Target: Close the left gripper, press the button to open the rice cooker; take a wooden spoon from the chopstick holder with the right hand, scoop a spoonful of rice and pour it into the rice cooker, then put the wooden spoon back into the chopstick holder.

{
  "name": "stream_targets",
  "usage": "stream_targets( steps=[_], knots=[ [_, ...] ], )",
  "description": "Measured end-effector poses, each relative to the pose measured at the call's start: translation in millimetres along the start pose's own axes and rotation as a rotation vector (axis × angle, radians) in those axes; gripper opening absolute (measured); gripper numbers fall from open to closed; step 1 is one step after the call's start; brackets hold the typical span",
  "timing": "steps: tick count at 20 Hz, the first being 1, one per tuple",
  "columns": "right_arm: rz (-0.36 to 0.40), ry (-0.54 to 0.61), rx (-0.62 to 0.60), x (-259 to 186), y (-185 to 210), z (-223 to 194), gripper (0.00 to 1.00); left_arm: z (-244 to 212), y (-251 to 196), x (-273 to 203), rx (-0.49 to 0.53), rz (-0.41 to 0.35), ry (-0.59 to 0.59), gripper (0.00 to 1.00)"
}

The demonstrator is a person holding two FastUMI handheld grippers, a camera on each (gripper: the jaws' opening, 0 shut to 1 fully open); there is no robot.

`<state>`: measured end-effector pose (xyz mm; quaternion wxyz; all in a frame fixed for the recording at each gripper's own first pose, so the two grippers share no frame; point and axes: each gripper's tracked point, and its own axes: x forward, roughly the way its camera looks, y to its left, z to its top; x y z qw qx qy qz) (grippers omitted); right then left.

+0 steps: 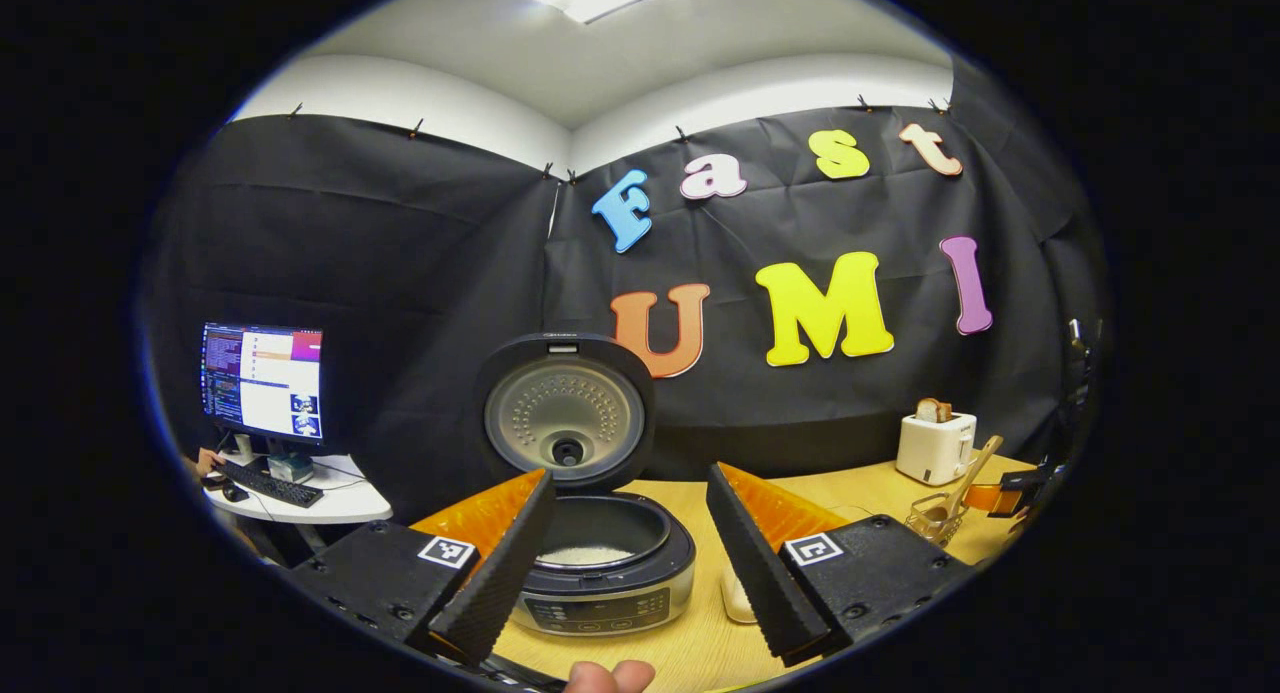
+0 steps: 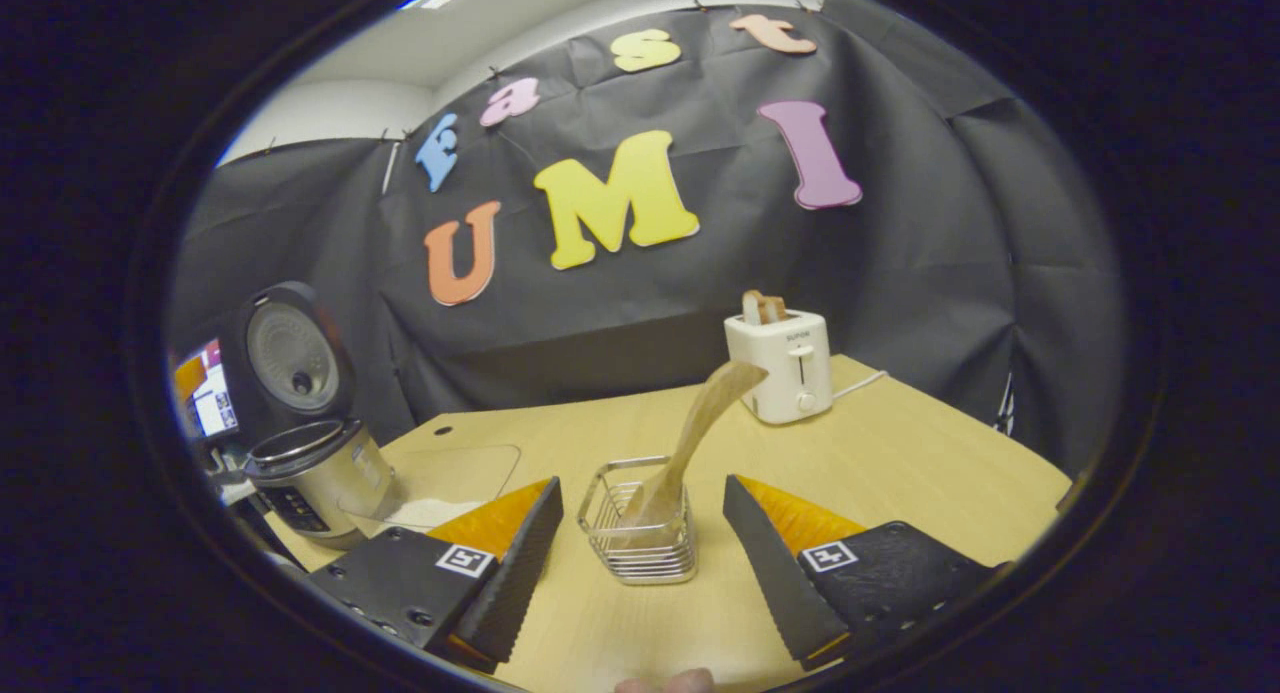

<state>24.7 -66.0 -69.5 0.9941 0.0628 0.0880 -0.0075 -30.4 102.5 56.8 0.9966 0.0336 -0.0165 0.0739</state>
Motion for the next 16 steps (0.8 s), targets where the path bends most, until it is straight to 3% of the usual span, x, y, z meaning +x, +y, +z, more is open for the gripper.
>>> stream_targets(
  steps=[3,4,5,7,11,13,16],
  knots=[
    [0.053,-0.050,-0.062,-9.1,13.4,13.6,0.96,37.0,2.1,20.7,0.022,0.014,-0.025,0.96],
    [0.078,-0.049,-0.077,-12.7,19.6,14.0,0.91,49.8,2.0,31.2,0.029,0.018,-0.029,0.96],
    [0.103,-0.048,-0.087,-15.2,24.7,14.6,0.95,61.5,6.3,41.9,0.043,0.028,-0.032,0.96],
    [0.132,-0.062,-0.097,-18.6,28.3,19.1,0.95,88.4,10.7,68.3,0.054,0.037,-0.037,0.97],
    [0.115,-0.095,-0.106,-16.1,16.8,26.8,0.91,127.0,25.1,123.9,0.034,0.040,0.003,0.98],
    [0.121,-0.101,-0.095,-15.5,15.3,27.8,0.95,139.4,40.3,147.6,0.062,0.069,0.024,0.98],
    [0.125,-0.102,-0.069,-12.9,11.8,30.0,0.95,132.8,58.7,181.2,0.053,0.106,0.094,0.98]
  ],
)
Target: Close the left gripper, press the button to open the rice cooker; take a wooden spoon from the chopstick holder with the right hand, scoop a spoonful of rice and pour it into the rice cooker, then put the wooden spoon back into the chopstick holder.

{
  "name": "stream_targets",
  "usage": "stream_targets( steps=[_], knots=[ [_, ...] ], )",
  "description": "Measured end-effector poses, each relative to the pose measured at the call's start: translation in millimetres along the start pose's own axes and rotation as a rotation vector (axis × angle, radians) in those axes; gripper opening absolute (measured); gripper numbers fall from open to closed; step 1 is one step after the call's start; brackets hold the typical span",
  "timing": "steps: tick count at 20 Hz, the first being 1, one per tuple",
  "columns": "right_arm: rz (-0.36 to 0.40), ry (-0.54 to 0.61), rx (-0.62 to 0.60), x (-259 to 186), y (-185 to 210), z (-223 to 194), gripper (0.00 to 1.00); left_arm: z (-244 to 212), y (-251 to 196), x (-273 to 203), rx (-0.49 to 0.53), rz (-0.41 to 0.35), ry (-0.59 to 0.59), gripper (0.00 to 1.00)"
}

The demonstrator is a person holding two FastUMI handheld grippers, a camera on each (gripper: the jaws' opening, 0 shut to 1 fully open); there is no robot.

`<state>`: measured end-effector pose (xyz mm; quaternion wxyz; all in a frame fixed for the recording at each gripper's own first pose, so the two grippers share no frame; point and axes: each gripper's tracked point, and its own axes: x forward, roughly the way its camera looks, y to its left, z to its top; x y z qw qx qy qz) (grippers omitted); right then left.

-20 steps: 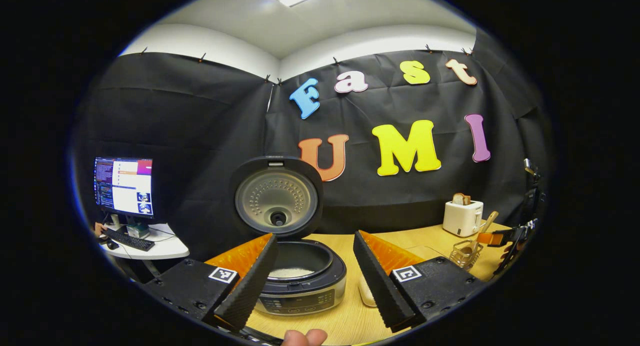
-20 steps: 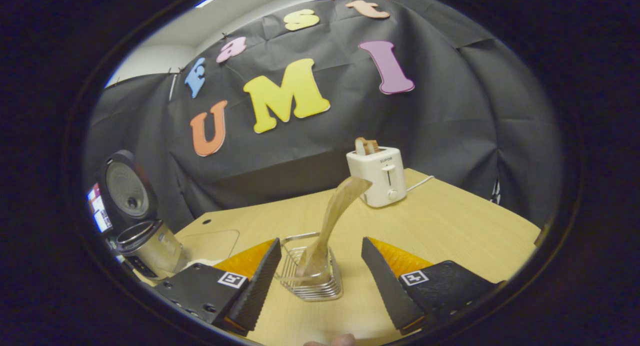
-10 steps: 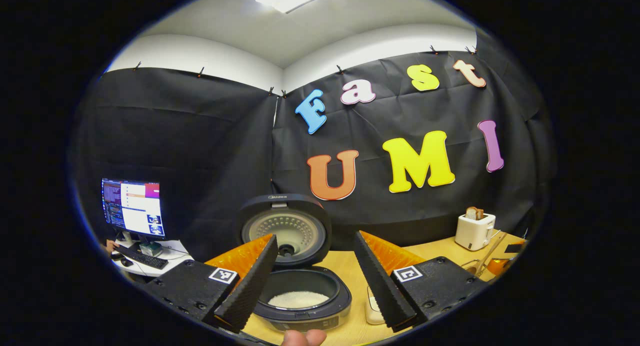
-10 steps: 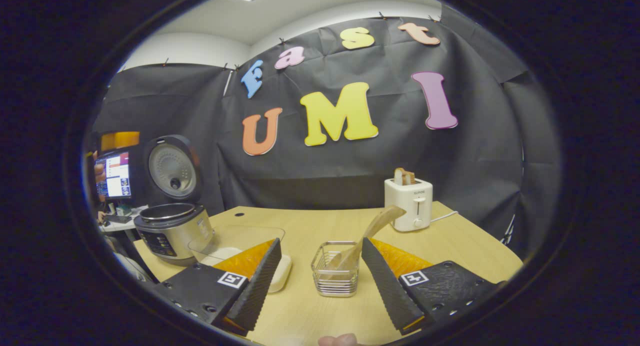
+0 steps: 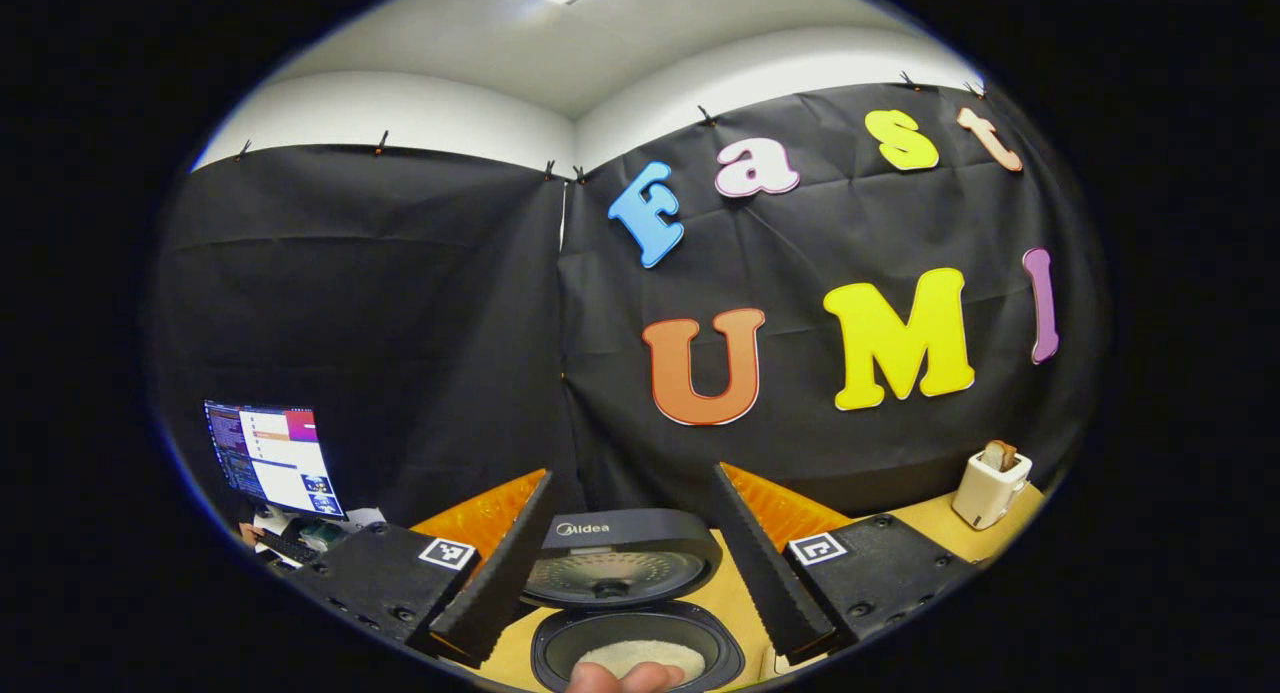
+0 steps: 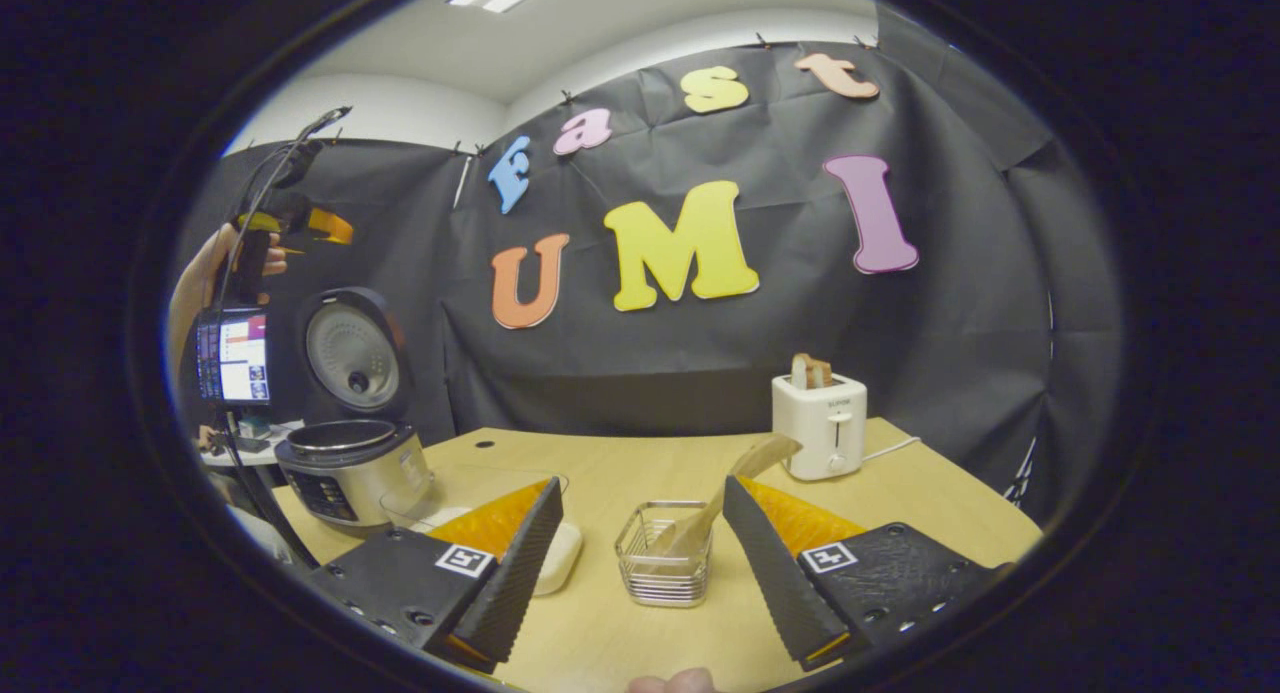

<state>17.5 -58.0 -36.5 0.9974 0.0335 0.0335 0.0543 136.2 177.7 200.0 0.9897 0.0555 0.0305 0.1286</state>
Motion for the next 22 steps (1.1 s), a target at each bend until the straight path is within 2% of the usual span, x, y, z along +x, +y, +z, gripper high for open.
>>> stream_targets(
  steps=[5,6,7,8,9,10,13,17,18,22],
  knots=[
    [-0.007,0.003,-0.024,0.4,-1.0,0.2,0.95,-19.3,19.3,44.3,-0.054,-0.002,0.118,0.99],
    [-0.008,0.001,-0.028,-0.5,-0.4,1.2,0.91,-24.4,22.4,48.8,-0.063,-0.001,0.140,0.99],
    [-0.010,-0.004,-0.032,-1.6,0.0,2.8,0.91,-28.5,23.1,52.7,-0.074,-0.010,0.161,0.99],
    [-0.012,-0.011,-0.036,-2.2,0.2,4.4,0.95,-35.8,21.4,55.0,-0.083,-0.025,0.195,0.99],
    [-0.008,-0.014,-0.043,-2.6,1.5,6.1,0.95,-41.6,24.1,56.2,-0.088,-0.022,0.216,0.99],
    [-0.002,-0.015,-0.050,-4.4,3.8,7.4,0.91,-42.8,26.4,56.6,-0.084,-0.014,0.222,0.99],
    [-0.026,-0.044,-0.076,-11.0,-1.2,17.2,0.91,-52.3,27.0,57.8,-0.093,-0.007,0.252,0.99],
    [-0.040,-0.065,-0.083,-20.6,-2.3,21.5,0.91,-53.7,26.3,48.7,-0.102,-0.006,0.237,1.00],
    [-0.047,-0.073,-0.082,-22.1,-4.4,23.5,0.96,-55.1,24.5,44.8,-0.104,-0.009,0.234,1.00],
    [-0.048,-0.067,-0.068,-25.3,-6.6,18.9,0.96,-63.8,20.3,20.0,-0.095,-0.002,0.196,1.00]
  ],
)
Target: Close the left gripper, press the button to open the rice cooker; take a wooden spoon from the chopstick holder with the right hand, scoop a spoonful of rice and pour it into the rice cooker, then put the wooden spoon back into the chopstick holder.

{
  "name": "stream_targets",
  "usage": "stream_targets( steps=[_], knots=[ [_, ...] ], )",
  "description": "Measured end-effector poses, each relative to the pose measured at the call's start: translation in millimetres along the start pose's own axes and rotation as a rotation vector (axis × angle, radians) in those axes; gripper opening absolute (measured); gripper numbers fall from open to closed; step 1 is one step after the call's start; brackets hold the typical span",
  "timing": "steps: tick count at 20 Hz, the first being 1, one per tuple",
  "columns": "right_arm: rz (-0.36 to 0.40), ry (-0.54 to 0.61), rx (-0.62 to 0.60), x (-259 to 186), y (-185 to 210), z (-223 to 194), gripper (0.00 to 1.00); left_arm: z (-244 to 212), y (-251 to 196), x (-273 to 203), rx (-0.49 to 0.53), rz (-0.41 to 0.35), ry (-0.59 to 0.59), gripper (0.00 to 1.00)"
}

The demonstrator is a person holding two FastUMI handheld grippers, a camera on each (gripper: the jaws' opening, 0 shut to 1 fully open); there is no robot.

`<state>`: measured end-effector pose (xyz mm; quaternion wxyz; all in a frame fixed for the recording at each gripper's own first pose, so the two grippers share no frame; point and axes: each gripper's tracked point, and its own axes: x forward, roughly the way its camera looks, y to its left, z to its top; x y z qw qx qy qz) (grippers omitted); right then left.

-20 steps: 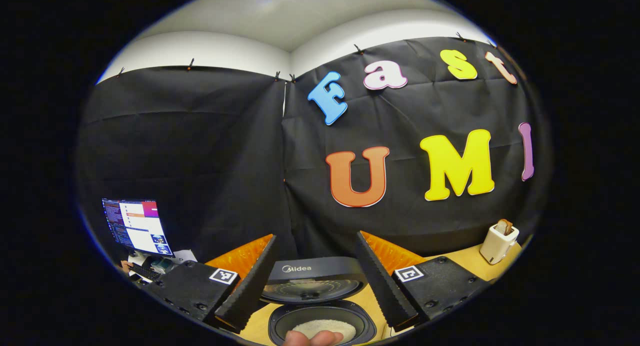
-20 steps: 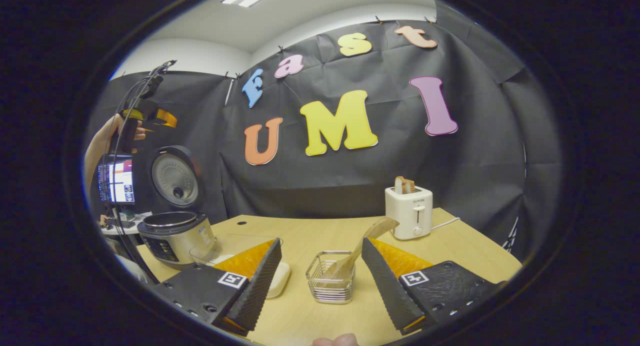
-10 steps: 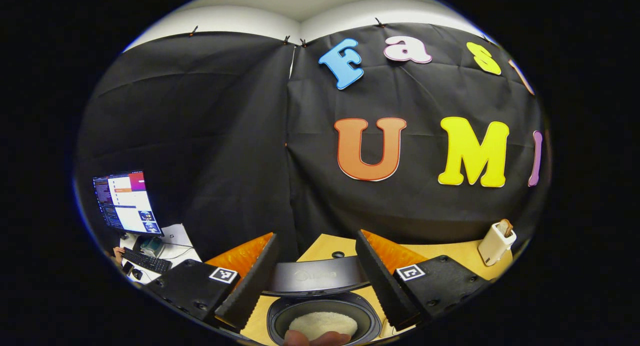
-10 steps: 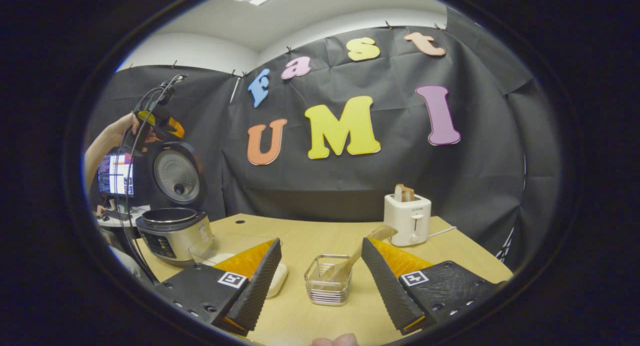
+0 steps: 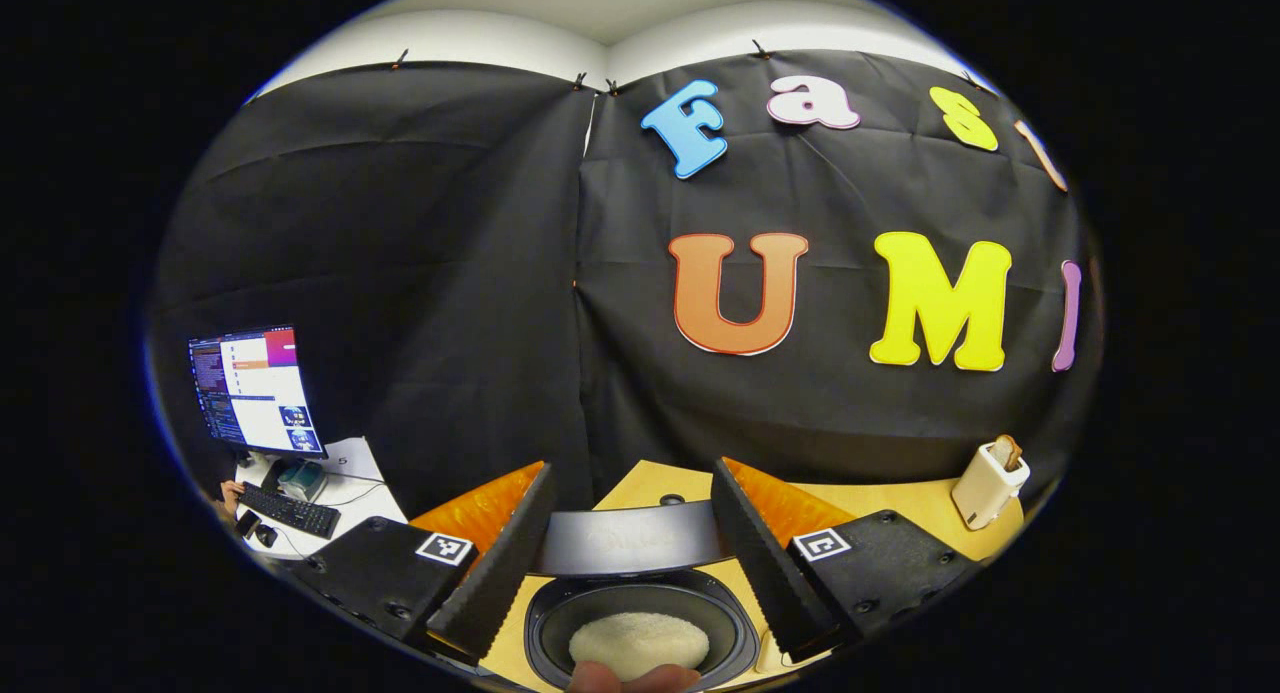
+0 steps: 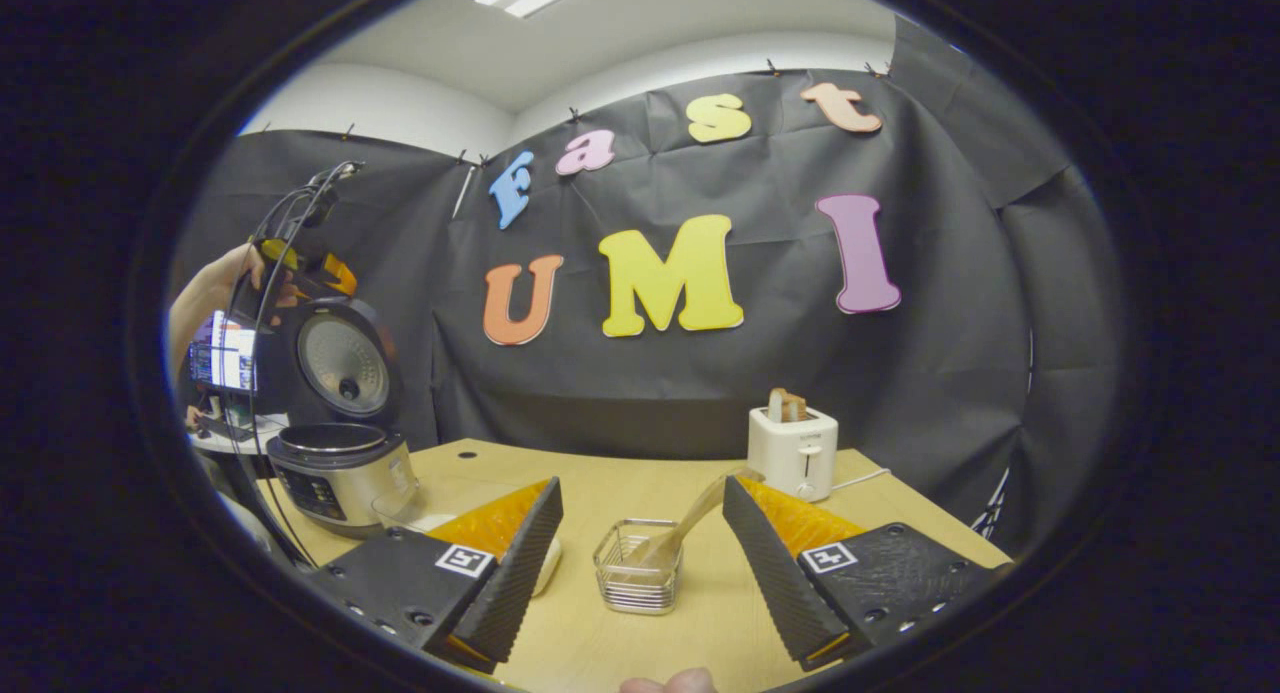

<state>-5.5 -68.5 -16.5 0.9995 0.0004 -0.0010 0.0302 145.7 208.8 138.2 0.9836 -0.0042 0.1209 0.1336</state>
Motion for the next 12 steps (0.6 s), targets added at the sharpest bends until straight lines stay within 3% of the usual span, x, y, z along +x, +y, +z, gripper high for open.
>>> stream_targets(
  steps=[7,8,11,12],
  knots=[
    [-0.002,0.021,0.030,-4.6,-2.9,-8.3,0.95,-57.5,-11.5,-57.9,-0.017,0.011,0.010,1.00],
    [-0.006,0.015,0.028,-6.4,-3.9,-7.8,0.91,-68.2,-13.5,-64.2,-0.014,0.010,0.013,1.00],
    [-0.011,-0.007,0.029,-10.6,-2.5,-5.8,0.91,-100.2,-16.9,-81.1,-0.001,0.008,0.012,1.00],
    [-0.006,-0.007,0.029,-12.2,-0.8,-5.8,0.96,-109.9,-17.8,-84.8,-0.003,0.009,0.012,1.00]
  ],
)
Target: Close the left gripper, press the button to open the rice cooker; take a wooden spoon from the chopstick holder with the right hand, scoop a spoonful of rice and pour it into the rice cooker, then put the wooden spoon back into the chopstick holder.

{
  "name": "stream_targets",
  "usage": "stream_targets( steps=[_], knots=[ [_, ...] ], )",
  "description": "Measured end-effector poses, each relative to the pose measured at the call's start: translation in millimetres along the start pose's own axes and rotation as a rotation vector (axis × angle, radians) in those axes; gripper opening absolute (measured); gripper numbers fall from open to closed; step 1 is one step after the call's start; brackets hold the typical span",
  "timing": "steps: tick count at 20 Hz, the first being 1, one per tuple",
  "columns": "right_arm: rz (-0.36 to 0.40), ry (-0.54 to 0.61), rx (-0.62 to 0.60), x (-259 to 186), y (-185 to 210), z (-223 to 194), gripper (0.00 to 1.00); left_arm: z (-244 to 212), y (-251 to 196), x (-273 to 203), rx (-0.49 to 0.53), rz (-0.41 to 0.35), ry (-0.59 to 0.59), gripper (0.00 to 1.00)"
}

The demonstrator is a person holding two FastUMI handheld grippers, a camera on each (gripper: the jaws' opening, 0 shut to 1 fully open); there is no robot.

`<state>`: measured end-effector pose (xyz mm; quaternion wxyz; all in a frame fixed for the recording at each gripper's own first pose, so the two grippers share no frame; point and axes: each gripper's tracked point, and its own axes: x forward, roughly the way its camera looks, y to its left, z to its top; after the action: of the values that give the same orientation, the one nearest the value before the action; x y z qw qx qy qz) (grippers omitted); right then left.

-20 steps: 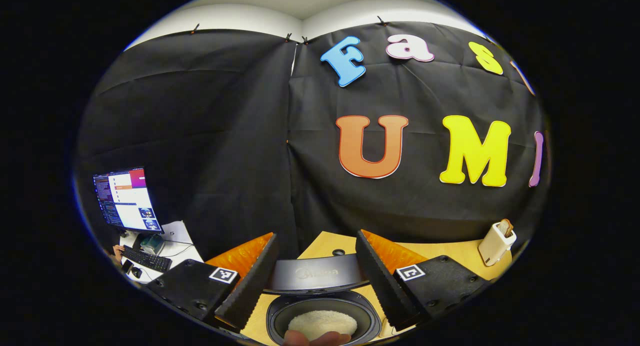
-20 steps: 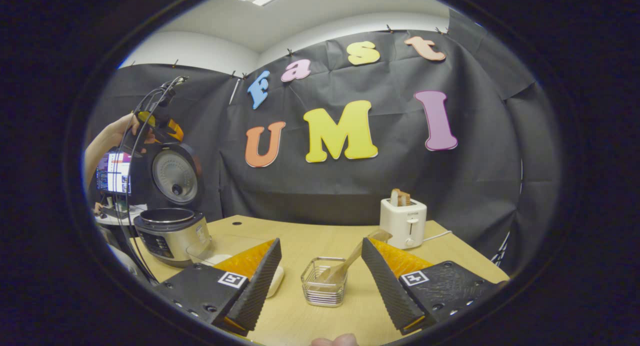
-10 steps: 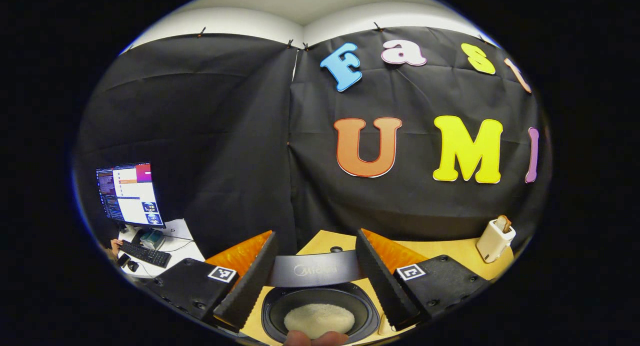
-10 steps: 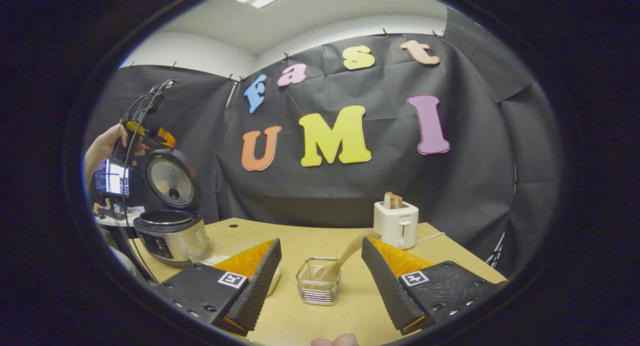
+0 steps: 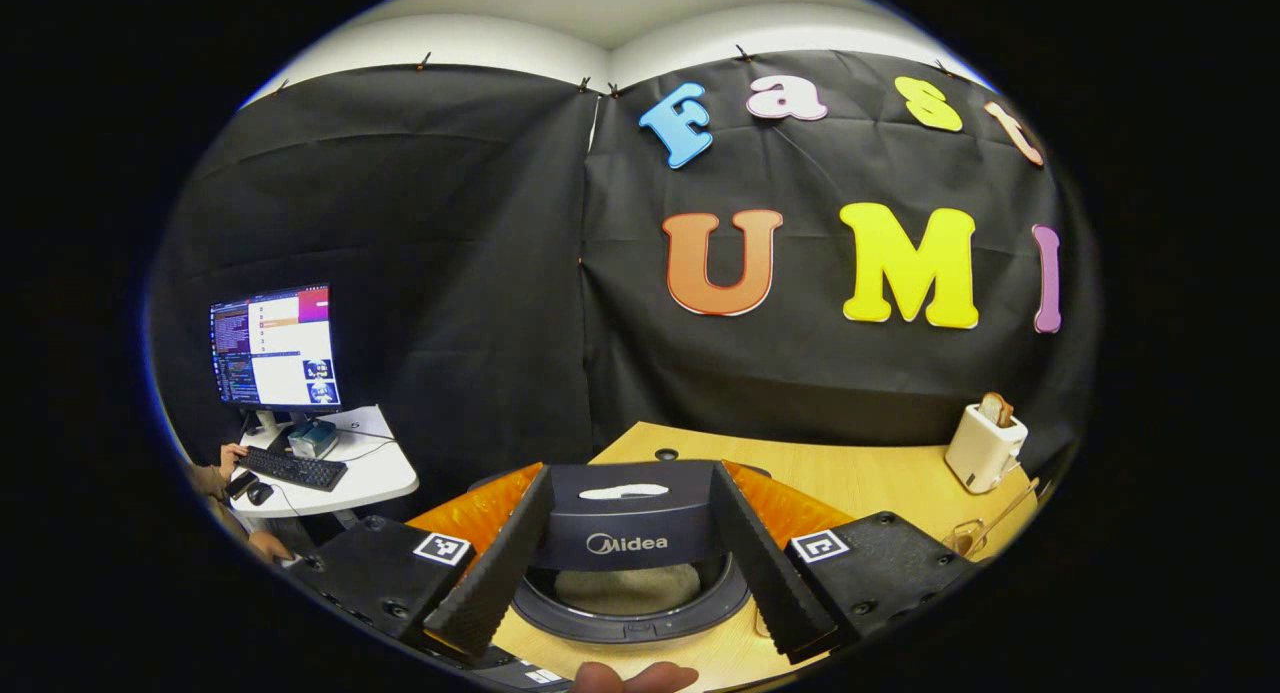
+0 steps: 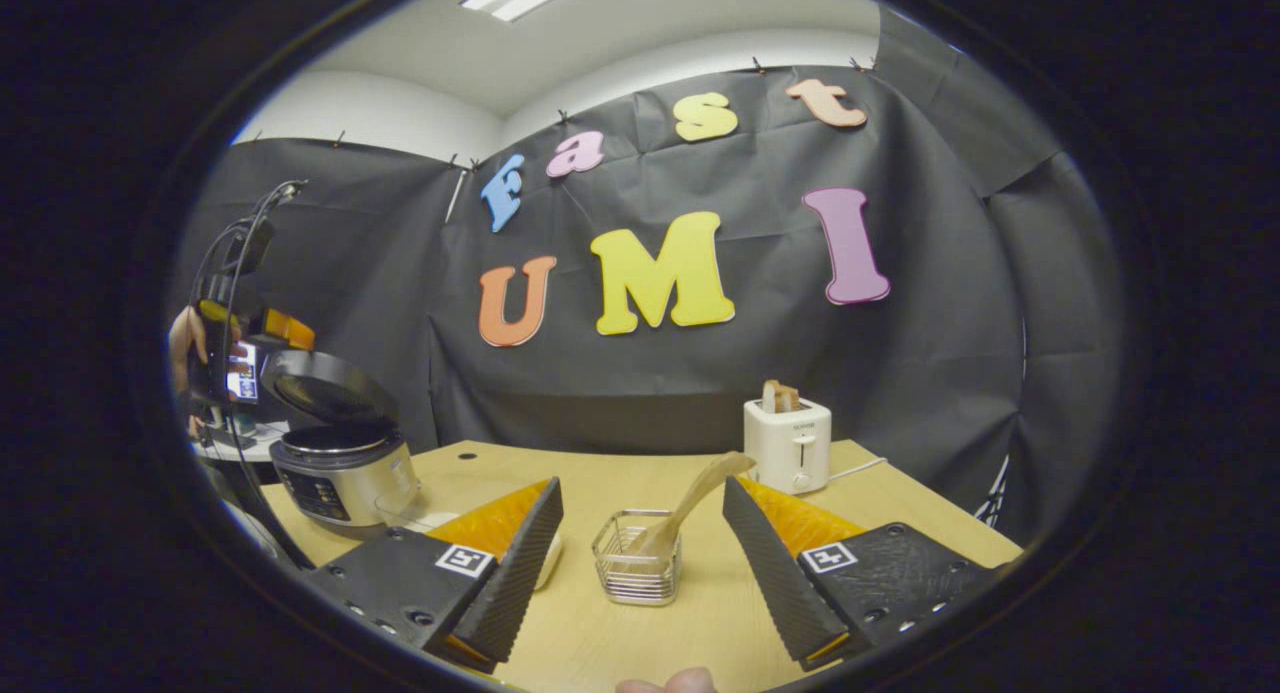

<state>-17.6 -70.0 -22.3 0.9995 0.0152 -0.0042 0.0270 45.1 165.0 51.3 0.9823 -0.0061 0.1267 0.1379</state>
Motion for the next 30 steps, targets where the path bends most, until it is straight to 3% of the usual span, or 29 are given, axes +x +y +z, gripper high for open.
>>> stream_targets(
  steps=[3,4,6,8,11,12,13,14,15,19,20,21,22,23,24,26,27,28,30],
  knots=[
    [-0.007,-0.009,-0.017,-2.3,-2.2,1.2,0.91,-17.4,-2.1,-7.8,-0.004,-0.010,-0.018,1.00],
    [-0.009,-0.020,-0.024,-3.7,-1.9,2.8,0.96,-22.4,-1.4,-9.4,-0.017,-0.012,-0.020,1.00],
    [-0.016,-0.024,-0.036,-3.5,-3.6,2.5,0.91,-34.1,-2.1,-11.1,-0.035,-0.014,-0.022,1.00],
    [-0.018,-0.020,-0.029,-2.2,-4.3,0.9,0.96,-44.5,-2.9,-14.0,-0.042,-0.020,-0.027,1.00],
    [-0.024,-0.009,-0.024,-1.0,-6.2,-3.8,0.95,-61.5,-2.5,-16.0,-0.077,-0.032,-0.020,1.00],
    [-0.028,-0.010,-0.025,0.4,-7.3,-4.3,0.91,-63.7,-6.4,-18.4,-0.088,-0.035,-0.017,1.00],
    [-0.031,-0.008,-0.027,0.8,-8.6,-5.7,0.91,-67.4,-8.0,-19.1,-0.091,-0.036,-0.017,0.93],
    [-0.031,-0.007,-0.025,0.9,-8.2,-7.5,0.91,-70.8,-8.1,-19.6,-0.085,-0.035,-0.016,1.00],
    [-0.028,-0.002,-0.020,1.4,-6.2,-10.2,0.95,-75.5,-8.3,-19.5,-0.078,-0.031,-0.012,1.00],
    [-0.018,0.029,-0.017,4.6,-2.6,-19.9,0.96,-89.4,-9.2,-18.6,0.008,-0.007,-0.007,1.00],
    [-0.016,0.028,-0.016,4.6,-1.9,-20.1,0.92,-89.6,-8.7,-18.2,0.023,0.000,-0.008,1.00],
    [-0.015,0.024,-0.016,3.9,-1.1,-19.1,0.96,-91.1,-7.6,-19.6,0.019,0.002,-0.010,1.00],
    [-0.013,0.018,-0.018,4.8,-0.9,-18.5,0.91,-91.5,-7.2,-19.5,0.008,0.001,-0.022,1.00],
    [-0.013,0.012,-0.019,4.5,-0.8,-18.0,0.91,-92.3,-7.4,-19.8,-0.004,0.001,-0.029,0.93],
    [-0.011,0.012,-0.019,5.0,-1.0,-19.5,0.96,-91.7,-9.2,-19.3,0.006,-0.001,-0.039,1.00],
    [-0.007,0.017,-0.013,7.8,0.0,-23.5,0.96,-104.3,-8.7,-19.3,0.015,-0.006,-0.018,1.00],
    [-0.003,0.025,-0.009,9.6,0.7,-26.9,0.96,-101.3,-8.2,-21.3,0.012,-0.012,-0.055,0.94],
    [0.001,0.034,-0.006,11.3,2.7,-29.9,0.96,-100.5,-9.4,-20.2,0.013,-0.020,-0.067,1.00],
    [0.006,0.044,-0.002,15.1,4.9,-31.8,0.92,-98.5,-7.8,-21.3,0.004,-0.027,-0.085,0.98]
  ],
)
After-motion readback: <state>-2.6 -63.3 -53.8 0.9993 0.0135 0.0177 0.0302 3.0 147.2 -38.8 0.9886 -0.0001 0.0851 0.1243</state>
